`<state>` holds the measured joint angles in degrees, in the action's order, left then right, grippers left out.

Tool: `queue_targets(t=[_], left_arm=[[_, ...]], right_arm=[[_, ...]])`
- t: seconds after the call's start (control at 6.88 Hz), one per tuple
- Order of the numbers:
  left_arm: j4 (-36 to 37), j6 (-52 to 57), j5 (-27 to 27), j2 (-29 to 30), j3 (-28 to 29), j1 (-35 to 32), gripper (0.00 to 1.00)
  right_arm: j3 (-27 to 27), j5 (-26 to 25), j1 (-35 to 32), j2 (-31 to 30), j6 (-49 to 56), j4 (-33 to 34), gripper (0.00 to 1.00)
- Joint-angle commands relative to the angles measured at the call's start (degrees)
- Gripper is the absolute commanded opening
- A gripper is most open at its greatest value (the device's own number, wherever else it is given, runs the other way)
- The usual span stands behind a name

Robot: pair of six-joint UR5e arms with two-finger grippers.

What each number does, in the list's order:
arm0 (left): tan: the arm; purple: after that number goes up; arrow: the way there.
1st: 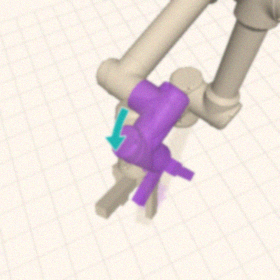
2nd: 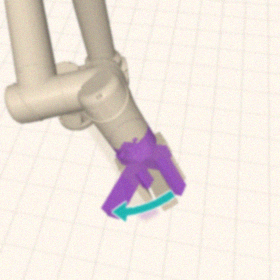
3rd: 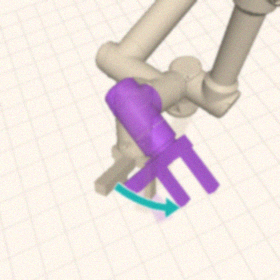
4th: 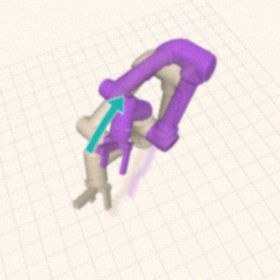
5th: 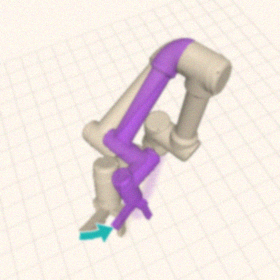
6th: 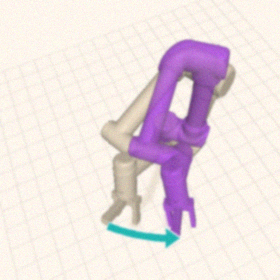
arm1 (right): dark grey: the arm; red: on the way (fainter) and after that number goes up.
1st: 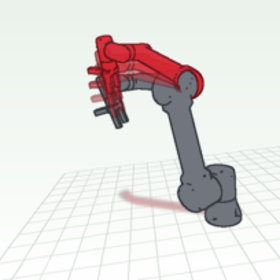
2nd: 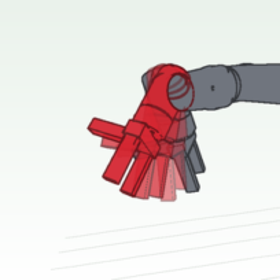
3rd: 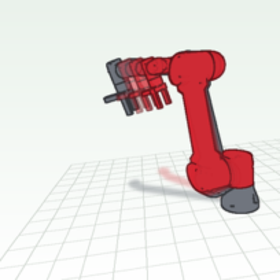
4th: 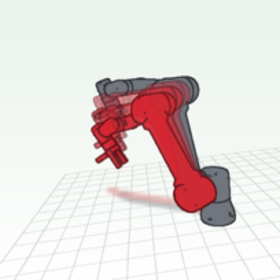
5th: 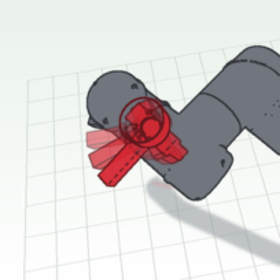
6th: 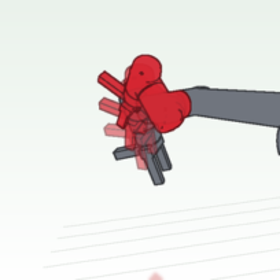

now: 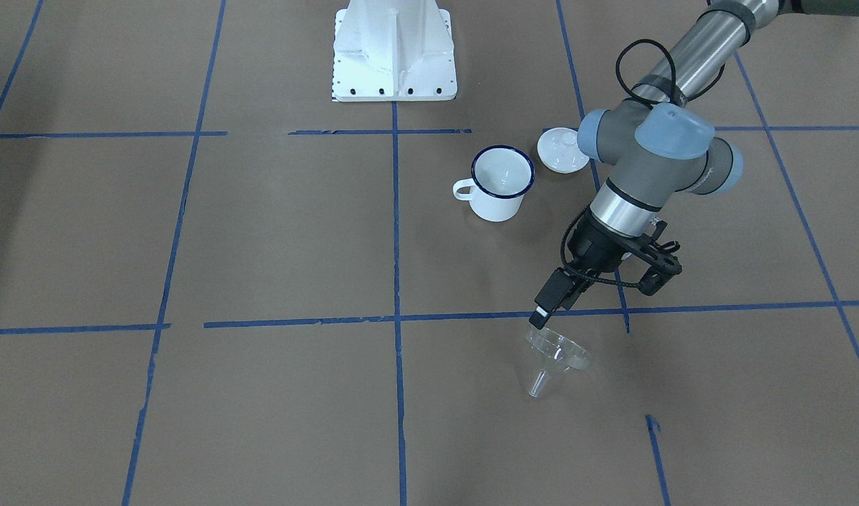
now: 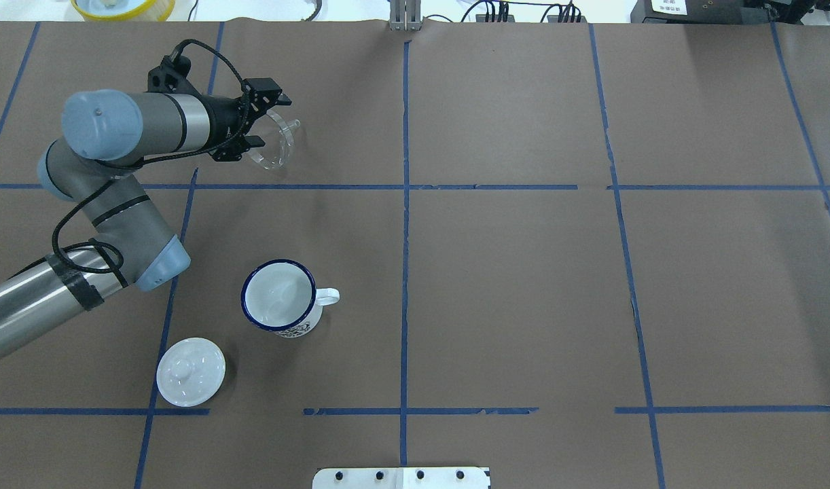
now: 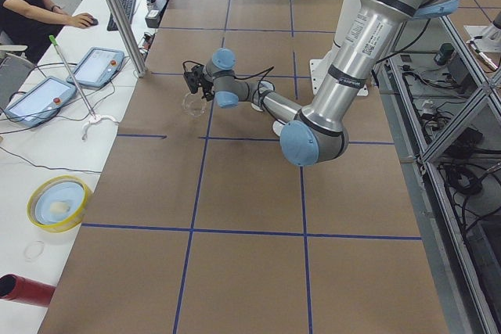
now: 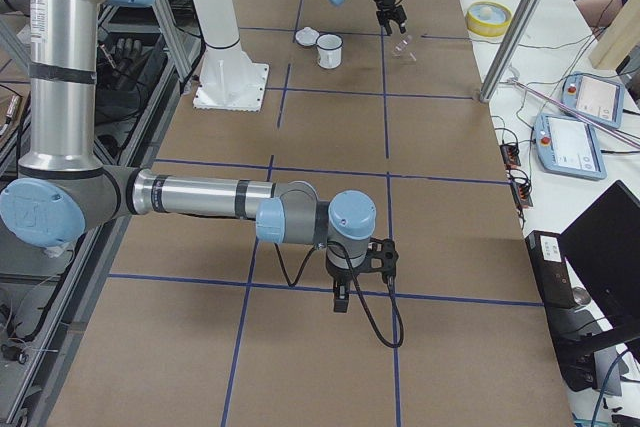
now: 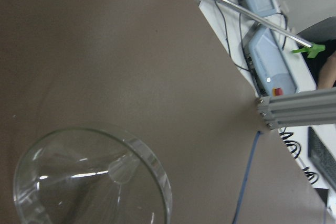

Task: Remove funnel from cup
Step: 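Lower the funnel onto the table and open the left gripper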

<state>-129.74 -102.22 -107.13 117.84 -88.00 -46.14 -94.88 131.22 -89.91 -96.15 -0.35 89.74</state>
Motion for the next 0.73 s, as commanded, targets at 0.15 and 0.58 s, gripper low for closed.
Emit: queue_targets(t=[0.15, 0.58], left_arm=[[32.07, 9.32, -2.82, -7.67, -21.63, 0.43, 1.0], [30.61, -4.92, -2.38, -23.95, -32.4, 11.74, 1.0]], right_arm=[[-0.04, 0.0, 0.0, 0.0, 0.0, 0.0, 1.0], [0.05, 0.0, 0.0, 0.0, 0.0, 0.0, 1.0]])
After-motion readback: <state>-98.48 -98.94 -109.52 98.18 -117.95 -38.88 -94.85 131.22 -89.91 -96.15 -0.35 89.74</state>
